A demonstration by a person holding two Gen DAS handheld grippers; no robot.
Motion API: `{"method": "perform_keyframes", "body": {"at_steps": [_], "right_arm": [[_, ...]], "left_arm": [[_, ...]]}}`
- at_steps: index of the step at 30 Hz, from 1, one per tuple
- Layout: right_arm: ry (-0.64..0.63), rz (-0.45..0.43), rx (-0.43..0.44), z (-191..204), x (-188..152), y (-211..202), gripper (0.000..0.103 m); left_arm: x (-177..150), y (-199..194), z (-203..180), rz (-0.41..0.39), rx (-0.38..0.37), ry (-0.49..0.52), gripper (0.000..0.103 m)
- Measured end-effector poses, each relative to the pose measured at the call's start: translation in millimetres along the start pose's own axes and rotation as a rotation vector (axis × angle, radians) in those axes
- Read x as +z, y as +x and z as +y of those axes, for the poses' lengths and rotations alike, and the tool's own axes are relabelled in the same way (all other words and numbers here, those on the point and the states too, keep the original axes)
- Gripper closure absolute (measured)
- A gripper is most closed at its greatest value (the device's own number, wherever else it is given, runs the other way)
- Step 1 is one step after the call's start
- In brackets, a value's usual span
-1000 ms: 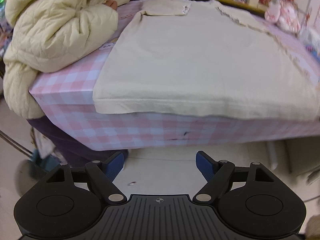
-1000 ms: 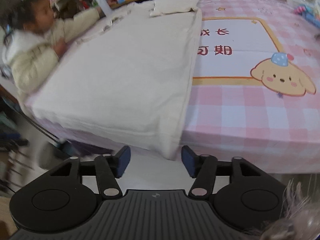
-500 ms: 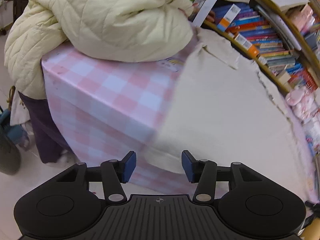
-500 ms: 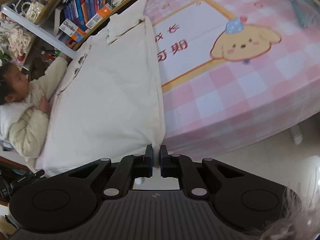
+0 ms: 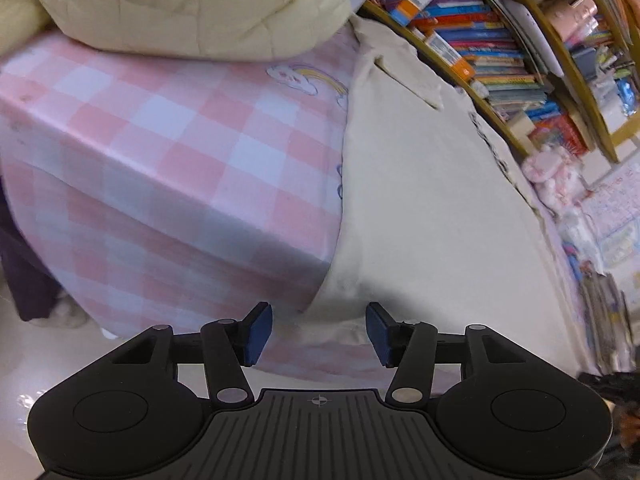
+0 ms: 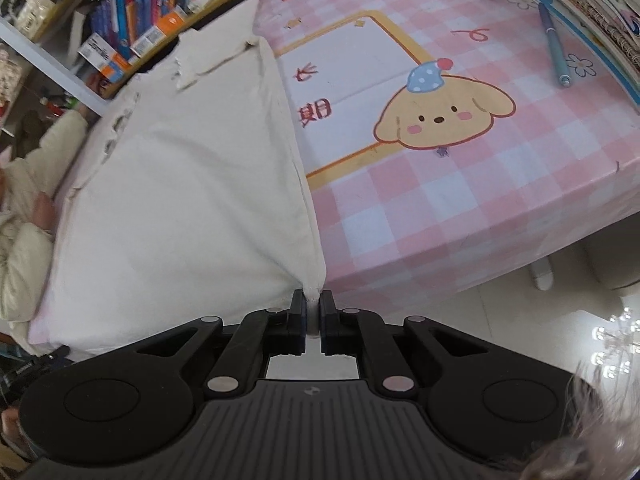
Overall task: Fold clothes
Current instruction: 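Grasp the hem with the right gripper while the left gripper grasps the hem too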
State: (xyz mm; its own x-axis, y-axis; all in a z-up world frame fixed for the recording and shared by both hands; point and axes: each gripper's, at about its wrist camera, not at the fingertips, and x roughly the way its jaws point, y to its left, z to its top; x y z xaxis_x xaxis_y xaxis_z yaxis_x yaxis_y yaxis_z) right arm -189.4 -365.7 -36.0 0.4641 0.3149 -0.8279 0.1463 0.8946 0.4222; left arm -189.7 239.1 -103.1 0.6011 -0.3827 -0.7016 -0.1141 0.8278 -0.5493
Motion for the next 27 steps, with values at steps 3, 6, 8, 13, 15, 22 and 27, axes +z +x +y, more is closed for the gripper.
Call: {"method": "perform_keyframes", "body": {"at_steps": [3,6,8,13,15,22,27], "right_arm": [[0.004,0.011,-0.030,3,0,3,0.097],[0.013,0.019,-0.050,5,1,5,0.097],[0.019,0.023,-0.060,5,1,6,0.097],[-0.006,0.026,-0.075,9,0,1,0.097],[-0.023,0.033,-0.078,11,-1,-2,0.097],[-0.030,0.057,-0.070,1,-14,-23,0.097],[0.009,0.095,-0.056,-21,-32,-45,0.097]], "left_arm": [[1,4,11,0.021,-0.056,0.005,0.053],[2,8,16,0.040,-0.089,-0.015,0.069],[1,8,18,0.048,-0.098,-0.036,0.085],[-5,-4,13,0.039,-0.102,-0.051,0.096],[-7,-10,12,0.036,-0.089,-0.073,0.097],[-30,-32,-1,0.048,-0.098,-0.086,0.097],[-65,-44,-4,0.090,-0.081,-0.124,0.097]]}}
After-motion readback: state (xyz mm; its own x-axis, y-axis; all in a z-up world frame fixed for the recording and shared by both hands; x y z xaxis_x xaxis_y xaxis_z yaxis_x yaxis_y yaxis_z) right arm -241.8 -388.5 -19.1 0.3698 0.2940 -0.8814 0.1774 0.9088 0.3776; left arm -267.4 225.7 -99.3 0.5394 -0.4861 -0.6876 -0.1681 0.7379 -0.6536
